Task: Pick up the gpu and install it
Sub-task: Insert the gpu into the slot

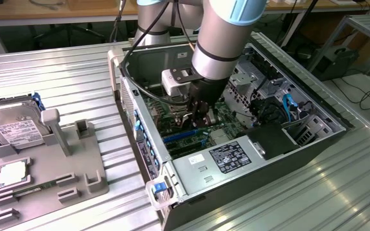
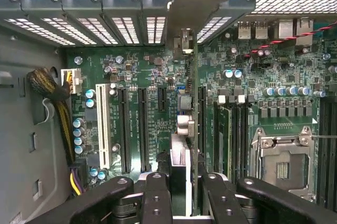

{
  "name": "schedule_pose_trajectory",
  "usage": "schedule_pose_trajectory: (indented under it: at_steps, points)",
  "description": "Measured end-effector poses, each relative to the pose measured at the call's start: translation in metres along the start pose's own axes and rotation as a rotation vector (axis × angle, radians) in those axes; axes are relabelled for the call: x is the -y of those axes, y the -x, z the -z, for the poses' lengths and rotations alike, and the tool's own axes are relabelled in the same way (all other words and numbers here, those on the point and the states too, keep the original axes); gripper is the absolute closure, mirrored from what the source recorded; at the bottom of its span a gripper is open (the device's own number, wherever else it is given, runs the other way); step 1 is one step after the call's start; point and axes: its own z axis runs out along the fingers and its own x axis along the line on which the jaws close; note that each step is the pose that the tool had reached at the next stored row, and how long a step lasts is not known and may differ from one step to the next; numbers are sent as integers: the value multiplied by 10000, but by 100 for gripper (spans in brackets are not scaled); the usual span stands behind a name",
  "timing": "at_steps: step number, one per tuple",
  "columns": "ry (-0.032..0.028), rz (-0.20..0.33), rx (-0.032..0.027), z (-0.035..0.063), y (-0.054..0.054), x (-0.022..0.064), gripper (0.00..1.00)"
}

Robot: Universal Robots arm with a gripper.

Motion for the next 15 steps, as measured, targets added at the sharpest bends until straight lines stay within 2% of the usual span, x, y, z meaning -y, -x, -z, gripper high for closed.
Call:
schedule_pose_trajectory:
  at_steps: [15]
  points:
    - [39, -2, 47, -104, -8, -48, 72]
